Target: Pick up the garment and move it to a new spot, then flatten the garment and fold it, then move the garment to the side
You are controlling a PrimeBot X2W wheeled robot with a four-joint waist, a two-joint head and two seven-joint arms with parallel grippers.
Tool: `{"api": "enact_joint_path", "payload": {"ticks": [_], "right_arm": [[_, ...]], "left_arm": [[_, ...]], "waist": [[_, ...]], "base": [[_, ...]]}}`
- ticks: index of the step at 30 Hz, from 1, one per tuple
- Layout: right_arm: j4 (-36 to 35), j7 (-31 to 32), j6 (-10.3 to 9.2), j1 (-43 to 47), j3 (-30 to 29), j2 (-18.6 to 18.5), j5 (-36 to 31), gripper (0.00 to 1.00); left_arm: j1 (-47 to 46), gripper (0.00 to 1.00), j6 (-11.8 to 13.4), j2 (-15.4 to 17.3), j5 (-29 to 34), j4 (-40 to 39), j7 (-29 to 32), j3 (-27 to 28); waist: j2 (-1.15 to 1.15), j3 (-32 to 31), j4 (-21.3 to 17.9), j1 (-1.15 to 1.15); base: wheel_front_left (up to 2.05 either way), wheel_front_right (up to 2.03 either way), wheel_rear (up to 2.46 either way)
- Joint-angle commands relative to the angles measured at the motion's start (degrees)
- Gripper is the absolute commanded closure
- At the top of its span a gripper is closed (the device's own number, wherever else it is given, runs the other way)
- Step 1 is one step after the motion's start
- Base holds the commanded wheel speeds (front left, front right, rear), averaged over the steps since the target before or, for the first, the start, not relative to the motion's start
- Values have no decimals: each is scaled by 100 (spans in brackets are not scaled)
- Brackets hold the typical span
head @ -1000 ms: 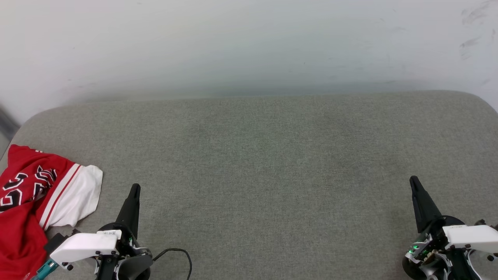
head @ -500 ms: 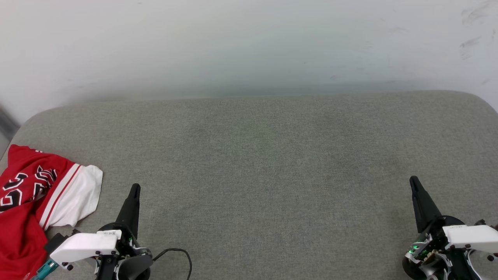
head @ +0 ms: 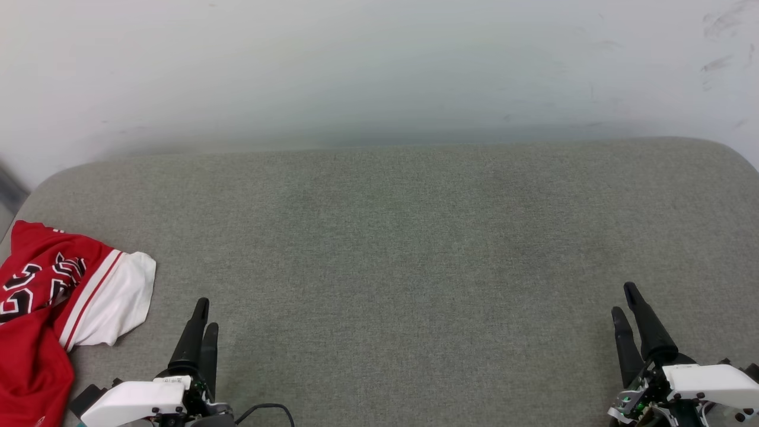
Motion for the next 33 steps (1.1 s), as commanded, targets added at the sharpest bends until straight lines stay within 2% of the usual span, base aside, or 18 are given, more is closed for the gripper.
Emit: {"api": "enact_joint_path", "payload": {"ticks": [1,11,21,28,33], "right_arm": [[-145,-79,1,-35,36,-3,-52,0],[-20,-390,1,-68,-7,-3,-713,0],[-360,-622,1,-178,-312,-2,-2337,0],[-728,-769,1,-175,-270,-2,-3610,0],[-962,-847,1,-165,-136,-2,-4250,0]], "left_arm": [[-29,0,-6,9,50,-156,-81,7],[60,0,-9,11,627,-290,-391,260],[79,0,-11,13,1436,-434,-621,606],[103,0,-12,14,2349,-714,-767,766],[142,0,22,15,2945,-999,-847,693]], "waist": [[0,1,-2,0],[0,5,-11,0],[0,24,-28,0],[0,46,-39,0],[0,60,-48,0]], "base": [[0,0,0],[0,0,0],[0,0,0],[0,0,0],[0,0,0]]}}
